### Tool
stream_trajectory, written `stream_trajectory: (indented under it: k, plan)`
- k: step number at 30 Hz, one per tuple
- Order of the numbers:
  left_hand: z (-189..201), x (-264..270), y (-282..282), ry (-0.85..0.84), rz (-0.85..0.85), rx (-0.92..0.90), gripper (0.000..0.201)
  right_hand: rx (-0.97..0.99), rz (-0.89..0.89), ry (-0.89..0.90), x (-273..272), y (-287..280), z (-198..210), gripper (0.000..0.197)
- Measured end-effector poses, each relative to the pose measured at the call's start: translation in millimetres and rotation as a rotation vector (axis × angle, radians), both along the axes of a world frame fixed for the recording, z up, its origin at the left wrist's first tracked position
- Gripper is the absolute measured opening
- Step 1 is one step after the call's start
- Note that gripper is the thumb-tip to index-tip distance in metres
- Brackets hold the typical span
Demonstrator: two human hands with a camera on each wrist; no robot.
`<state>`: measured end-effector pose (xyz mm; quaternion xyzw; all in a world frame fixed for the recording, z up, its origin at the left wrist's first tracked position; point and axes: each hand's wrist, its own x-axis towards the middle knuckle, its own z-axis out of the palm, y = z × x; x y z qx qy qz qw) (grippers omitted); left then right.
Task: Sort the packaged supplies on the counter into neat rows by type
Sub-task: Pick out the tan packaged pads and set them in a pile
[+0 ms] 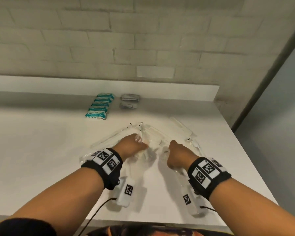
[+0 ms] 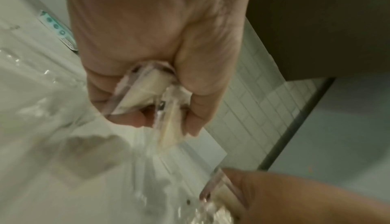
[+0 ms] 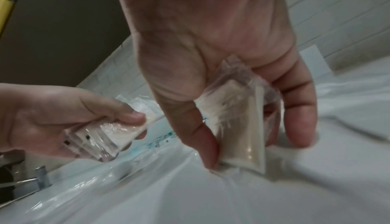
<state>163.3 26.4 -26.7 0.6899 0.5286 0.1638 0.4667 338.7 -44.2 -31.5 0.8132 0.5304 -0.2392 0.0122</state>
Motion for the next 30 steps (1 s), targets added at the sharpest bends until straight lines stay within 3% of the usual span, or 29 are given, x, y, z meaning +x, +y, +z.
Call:
stream_trajectory:
  k: [4, 8, 11, 13, 15, 19, 21, 23, 25, 26, 28, 30]
  plan:
    - [11.7, -18.8, 41.3, -0.094, 0.159, 0.023, 0.028, -0.008, -0.076, 0.023, 10.6, 8.8, 8.9, 0.048]
    - [7.3, -53.8, 89.4, 0.157, 0.249, 0.174, 0.030, -0.006, -0.108, 0.010, 17.7, 18.8, 14.8, 0.043]
    - [-3.9, -67.4, 107.8, 0.348, 0.118, 0.152, 0.016, 0.073, -0.090, 0.028, 6.5, 32.5, 24.1, 0.042]
    - [-10.2, -66.2, 108.8, 0.403, 0.016, 0.163, 0.024, 0.120, -0.050, 0.088, -4.9, 45.4, 29.2, 0.046]
    - [-16.4, -63.8, 109.8, 0.450, -0.059, 0.190, 0.037, 0.074, -0.001, 0.140, -14.9, 62.3, 28.9, 0.066]
    - [-22.6, -63.9, 110.3, 0.464, -0.122, 0.215, 0.040, -0.035, 0.029, 0.176, -24.8, 88.0, 22.9, 0.082]
    - [-20.9, -61.5, 102.0, 0.416, -0.163, 0.213, 0.038, -0.092, 0.071, 0.128, -24.1, 88.8, 23.0, 0.077]
    - [-17.4, -58.7, 90.0, 0.322, -0.233, 0.224, 0.035, -0.119, 0.110, 0.070, -21.5, 88.1, 28.3, 0.053]
    - [-11.6, -56.2, 82.5, 0.125, -0.215, 0.191, 0.035, -0.021, 0.074, 0.072, -16.9, 87.2, 38.4, 0.031]
    - [-5.7, -55.1, 80.3, -0.027, -0.168, 0.131, 0.035, 0.099, 0.009, 0.177, -15.8, 86.6, 44.8, 0.026]
    - [8.6, -51.4, 80.3, -0.340, -0.079, -0.010, 0.033, 0.364, -0.122, 0.609, -23.7, 83.8, 61.7, 0.019]
    - [24.0, -46.2, 81.0, -0.579, -0.074, -0.210, 0.035, 0.478, -0.101, 0.991, -40.8, 81.4, 79.9, 0.016]
